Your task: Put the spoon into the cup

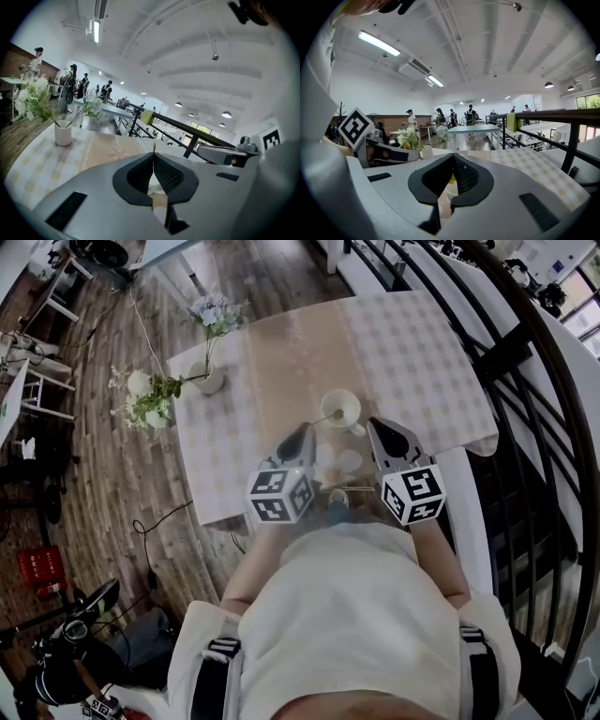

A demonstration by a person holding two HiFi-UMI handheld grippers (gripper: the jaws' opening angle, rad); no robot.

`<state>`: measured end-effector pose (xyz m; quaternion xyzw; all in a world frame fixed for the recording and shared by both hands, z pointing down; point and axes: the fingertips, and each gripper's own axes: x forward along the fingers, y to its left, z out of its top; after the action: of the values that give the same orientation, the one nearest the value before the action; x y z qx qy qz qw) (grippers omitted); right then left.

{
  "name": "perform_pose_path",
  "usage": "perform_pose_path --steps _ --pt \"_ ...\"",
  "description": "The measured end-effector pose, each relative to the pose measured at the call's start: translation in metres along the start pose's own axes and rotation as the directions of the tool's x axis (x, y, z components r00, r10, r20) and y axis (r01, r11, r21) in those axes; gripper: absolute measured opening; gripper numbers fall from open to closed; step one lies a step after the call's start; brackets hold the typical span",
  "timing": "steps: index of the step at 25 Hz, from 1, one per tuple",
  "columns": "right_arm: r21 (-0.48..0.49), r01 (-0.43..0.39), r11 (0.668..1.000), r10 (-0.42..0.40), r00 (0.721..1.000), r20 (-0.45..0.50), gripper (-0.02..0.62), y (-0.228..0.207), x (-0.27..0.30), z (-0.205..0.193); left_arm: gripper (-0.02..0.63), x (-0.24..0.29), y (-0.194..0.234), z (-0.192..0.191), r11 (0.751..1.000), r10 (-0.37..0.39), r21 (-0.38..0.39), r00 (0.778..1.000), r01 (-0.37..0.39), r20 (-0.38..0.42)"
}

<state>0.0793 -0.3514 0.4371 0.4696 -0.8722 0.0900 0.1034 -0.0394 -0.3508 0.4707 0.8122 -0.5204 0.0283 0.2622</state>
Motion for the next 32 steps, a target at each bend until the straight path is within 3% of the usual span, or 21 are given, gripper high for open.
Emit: perform_pose_path --steps 19,32 --pt "0.050 0.000 0.999 0.003 0.998 -0.056 0.000 -0.054 0.030 -0.015 0.005 0.064 0.005 -0.035 1.000 0.027 -0.001 0.988 -0.028 -0.150" --pt "0.048 -0.018 0.999 0.021 0.998 -0.061 0.000 -0.064 0.045 -0.009 0.005 0.082 0.011 -0.057 0.999 0.046 -0.009 0.974 -0.049 -0.224"
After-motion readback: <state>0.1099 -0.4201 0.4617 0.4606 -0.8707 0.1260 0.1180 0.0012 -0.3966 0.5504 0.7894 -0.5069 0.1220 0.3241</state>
